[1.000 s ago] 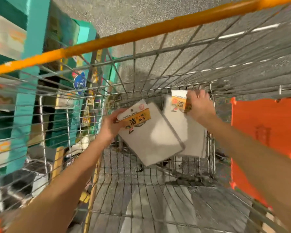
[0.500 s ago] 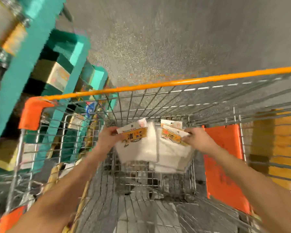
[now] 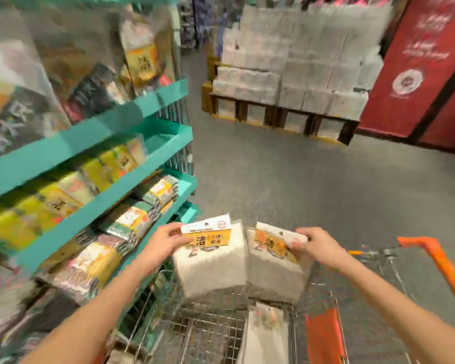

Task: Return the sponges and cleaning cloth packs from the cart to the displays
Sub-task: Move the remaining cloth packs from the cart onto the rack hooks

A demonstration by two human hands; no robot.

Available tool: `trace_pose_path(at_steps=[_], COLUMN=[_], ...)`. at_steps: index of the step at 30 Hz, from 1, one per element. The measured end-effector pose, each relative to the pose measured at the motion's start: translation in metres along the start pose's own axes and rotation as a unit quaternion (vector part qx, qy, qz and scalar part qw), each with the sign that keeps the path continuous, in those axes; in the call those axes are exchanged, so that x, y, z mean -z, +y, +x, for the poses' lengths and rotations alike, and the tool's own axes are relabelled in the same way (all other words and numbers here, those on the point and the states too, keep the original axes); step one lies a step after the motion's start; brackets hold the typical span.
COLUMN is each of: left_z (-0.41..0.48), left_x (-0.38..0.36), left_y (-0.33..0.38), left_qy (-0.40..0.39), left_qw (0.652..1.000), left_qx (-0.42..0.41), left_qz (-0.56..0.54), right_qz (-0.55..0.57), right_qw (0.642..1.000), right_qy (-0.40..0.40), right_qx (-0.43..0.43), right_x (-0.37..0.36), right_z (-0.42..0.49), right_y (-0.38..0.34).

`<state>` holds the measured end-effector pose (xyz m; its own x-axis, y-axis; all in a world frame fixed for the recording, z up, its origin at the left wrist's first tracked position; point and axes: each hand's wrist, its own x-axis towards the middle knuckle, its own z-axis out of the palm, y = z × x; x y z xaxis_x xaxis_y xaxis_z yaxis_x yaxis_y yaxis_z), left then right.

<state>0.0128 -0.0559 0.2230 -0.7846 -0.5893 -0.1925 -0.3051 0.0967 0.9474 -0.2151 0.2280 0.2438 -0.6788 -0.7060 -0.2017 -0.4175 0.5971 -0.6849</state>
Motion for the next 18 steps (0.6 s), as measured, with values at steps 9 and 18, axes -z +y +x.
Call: trace_pose_path(at_steps=[9, 18], left_z=[-0.138, -0.305], left_x=[0.072, 0.199], left_y=[0.105, 0.115], left_qy=[0.149, 0.296], left_qw=[0.984, 0.946], left_qx=[-0.097, -0.128], left_qz=[-0.021, -0.035], right_qz=[0.057, 0.148], right_qw=[0.981, 0.948], right_qy=[0.042, -0.046], right_qx=[0.181, 0.276], right_x=[0.065, 0.012], right_z=[-0.075, -0.129], right_y=[-0.152, -0.301])
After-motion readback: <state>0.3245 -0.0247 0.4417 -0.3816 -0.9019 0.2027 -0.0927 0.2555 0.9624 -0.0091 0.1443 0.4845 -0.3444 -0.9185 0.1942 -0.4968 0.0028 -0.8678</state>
